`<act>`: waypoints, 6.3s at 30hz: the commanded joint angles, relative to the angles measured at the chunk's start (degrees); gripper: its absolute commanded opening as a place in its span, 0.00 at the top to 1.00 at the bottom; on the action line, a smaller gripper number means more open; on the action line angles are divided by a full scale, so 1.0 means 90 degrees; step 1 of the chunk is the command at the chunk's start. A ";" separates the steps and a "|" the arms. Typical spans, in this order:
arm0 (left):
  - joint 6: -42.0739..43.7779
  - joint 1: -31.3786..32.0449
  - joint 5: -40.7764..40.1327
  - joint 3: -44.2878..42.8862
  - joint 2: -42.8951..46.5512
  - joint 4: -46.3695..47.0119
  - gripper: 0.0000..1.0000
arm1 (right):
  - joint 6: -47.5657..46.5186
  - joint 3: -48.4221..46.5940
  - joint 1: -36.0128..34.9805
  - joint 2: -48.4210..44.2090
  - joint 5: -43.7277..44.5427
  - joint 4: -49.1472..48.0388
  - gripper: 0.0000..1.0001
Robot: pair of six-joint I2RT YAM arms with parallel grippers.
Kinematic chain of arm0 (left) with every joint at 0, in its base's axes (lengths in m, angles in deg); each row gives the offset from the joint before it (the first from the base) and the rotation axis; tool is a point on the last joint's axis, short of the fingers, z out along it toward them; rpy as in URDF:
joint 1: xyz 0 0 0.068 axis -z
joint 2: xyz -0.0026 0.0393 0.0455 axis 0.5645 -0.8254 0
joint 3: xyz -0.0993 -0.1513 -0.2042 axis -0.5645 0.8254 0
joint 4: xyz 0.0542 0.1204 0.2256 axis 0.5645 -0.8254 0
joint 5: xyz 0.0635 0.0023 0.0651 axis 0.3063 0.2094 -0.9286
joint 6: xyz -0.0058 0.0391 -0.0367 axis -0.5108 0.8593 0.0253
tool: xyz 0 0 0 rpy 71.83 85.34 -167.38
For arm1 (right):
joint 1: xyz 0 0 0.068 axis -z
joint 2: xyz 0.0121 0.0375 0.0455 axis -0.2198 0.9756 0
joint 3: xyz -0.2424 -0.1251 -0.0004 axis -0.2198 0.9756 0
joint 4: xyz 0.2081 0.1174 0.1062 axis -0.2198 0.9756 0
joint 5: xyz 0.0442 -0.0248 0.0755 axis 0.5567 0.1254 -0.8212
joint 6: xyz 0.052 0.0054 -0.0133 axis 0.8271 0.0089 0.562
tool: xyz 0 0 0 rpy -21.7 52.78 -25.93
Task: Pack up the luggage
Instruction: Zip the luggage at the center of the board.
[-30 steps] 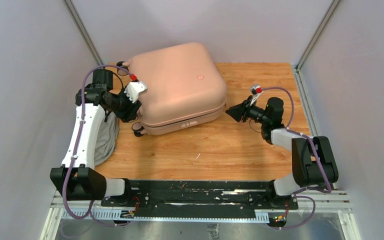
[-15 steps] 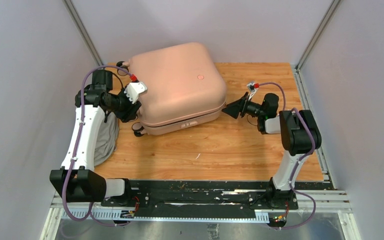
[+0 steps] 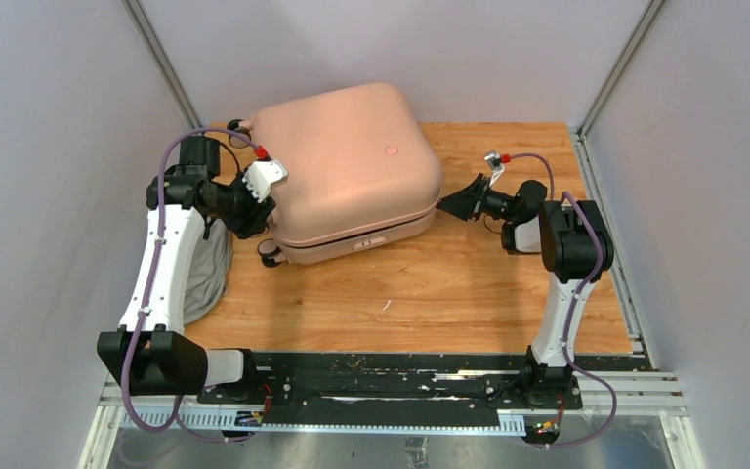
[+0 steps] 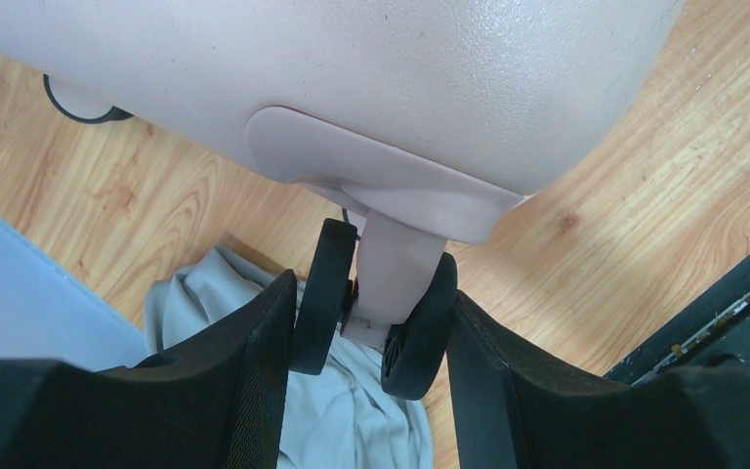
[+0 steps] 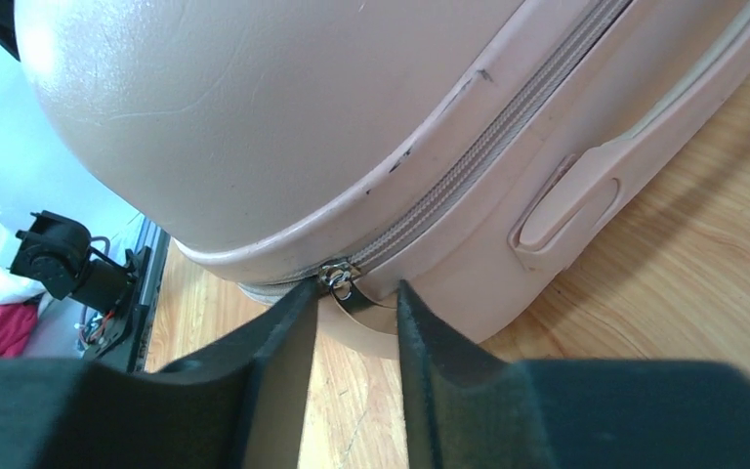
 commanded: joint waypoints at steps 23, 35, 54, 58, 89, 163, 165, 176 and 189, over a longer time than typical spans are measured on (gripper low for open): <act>-0.0210 -0.0072 0.0072 -0.0279 0.0146 0.0501 1.00 | 0.0485 0.0258 -0.0212 -0.0286 -0.0012 -0.0662 0.74; -0.0212 -0.0076 0.0090 -0.0288 0.0187 0.0497 1.00 | 0.0211 0.0043 -0.0212 -0.0055 0.0107 -0.0239 0.55; -0.0100 -0.0079 0.0090 -0.0289 0.0250 0.0399 1.00 | -0.1040 -0.0528 -0.0042 -0.0091 0.0593 0.1548 0.58; -0.0096 -0.0081 0.0093 -0.0289 0.0255 0.0399 1.00 | -0.0074 -0.0751 -0.0039 0.0225 0.0161 0.0344 0.59; -0.0186 -0.0077 0.0250 -0.0268 0.0342 0.0300 1.00 | -0.0173 -0.0213 0.0237 -0.0246 0.0231 0.0418 0.98; -0.1723 -0.0651 -0.2611 -0.2665 -0.1910 0.0859 0.13 | -0.2524 -0.4418 -0.0550 0.0020 0.4735 0.8158 0.45; -0.1854 -0.0657 -0.2866 -0.2367 -0.1952 0.1092 0.14 | -0.2825 -0.5227 -0.0872 0.0600 0.4793 0.8653 0.44; -0.2143 -0.0359 -0.2198 -0.2218 -0.3227 0.1512 0.15 | -0.3272 -0.5688 -0.1914 0.1426 0.4733 0.9296 0.51; -0.1625 0.1164 -0.1110 -0.4184 -0.4459 0.1011 0.08 | -0.2730 0.0069 -0.2407 -0.2466 0.5694 0.7704 0.80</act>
